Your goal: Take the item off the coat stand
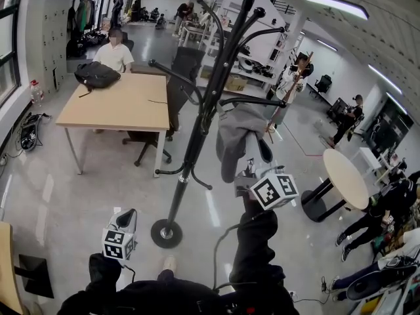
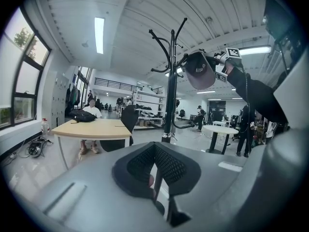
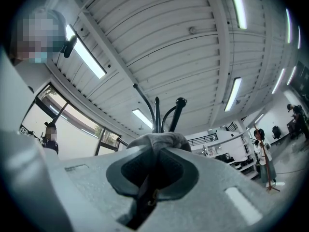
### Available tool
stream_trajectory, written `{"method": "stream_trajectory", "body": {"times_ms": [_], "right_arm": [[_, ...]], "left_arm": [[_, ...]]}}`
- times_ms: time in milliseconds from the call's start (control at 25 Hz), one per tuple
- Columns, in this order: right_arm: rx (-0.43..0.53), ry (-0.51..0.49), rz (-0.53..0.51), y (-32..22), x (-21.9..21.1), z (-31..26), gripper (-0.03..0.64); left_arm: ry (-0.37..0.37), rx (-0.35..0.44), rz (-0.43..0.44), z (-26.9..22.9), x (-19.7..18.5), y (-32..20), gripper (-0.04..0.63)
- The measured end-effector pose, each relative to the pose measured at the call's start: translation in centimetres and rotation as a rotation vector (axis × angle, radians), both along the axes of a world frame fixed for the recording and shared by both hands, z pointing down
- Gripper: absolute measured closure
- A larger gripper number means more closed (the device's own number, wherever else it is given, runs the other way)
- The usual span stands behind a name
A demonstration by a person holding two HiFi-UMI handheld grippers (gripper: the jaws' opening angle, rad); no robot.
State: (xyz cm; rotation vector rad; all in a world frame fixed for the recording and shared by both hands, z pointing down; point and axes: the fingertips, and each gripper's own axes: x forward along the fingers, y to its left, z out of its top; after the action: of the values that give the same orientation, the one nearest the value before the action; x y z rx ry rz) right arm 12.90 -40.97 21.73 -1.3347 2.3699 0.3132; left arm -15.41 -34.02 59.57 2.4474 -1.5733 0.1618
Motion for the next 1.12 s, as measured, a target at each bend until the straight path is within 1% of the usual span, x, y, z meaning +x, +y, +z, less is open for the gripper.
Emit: {"method": "stream_trajectory", "body": {"times_ms": [160,480,1120], "right_arm": [[0.012,0.003,0.010,0.2,1.0,-0.4,0.594],[0.023,-0.011,0.011,1.0,1.3,-0.6,0.594],[0.051,-0.021,0.046,2.8,2.3,-2.0,0.594]], "left_arm": [[0.003,0.001,0.004,-0.2,0.5,0.2,0.592],[0.004,0.004,0.012,-0.1,0.7,0.1,0.592],[0.005,0.011,0.023,-0.4,1.0,0.3,0.593]]}}
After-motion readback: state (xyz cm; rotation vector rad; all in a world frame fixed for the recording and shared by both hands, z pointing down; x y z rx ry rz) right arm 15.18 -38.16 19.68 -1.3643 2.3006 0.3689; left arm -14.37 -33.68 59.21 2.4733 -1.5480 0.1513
